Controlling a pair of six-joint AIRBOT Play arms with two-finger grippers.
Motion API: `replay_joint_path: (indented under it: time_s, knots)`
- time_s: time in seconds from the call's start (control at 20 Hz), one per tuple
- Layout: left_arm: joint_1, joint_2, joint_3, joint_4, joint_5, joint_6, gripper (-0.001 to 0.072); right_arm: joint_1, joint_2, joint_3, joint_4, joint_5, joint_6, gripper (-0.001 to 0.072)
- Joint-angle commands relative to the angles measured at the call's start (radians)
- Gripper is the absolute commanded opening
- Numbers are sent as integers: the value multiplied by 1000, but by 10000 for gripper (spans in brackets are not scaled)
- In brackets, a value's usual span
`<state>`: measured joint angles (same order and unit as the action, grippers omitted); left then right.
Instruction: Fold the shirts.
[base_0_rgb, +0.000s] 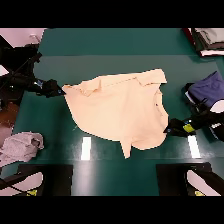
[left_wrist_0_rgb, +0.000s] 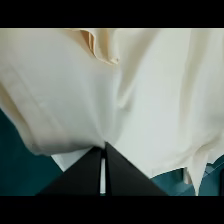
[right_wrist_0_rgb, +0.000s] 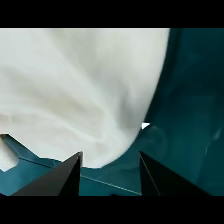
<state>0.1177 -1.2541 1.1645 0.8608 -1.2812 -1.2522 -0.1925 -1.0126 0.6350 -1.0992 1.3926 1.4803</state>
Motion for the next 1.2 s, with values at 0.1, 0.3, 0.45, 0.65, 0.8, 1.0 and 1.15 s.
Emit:
replay_joint_path:
  time_s: [0.1,0.3,0.45,0.65,0.8,1.0,1.15]
  knots:
    - [0,8,2,0,-74,3,26,51,0,-51,48,-92,-14,407]
    - [0,8,2,52,-117,3,26,55,0,-34,-40,-24,20,406]
    - [0,8,2,76,-117,3,26,60,0,-58,-44,-15,48,407]
    - [0,8,2,76,-122,3,26,132,0,-126,-17,-126,49,390]
    - [0,8,2,76,-167,3,25,191,0,-129,-23,-160,24,19]
    - [0,115,2,150,-241,-6,24,203,0,12,-115,-48,22,15]
    - [-12,177,2,157,-217,-22,25,146,0,111,-130,19,24,15]
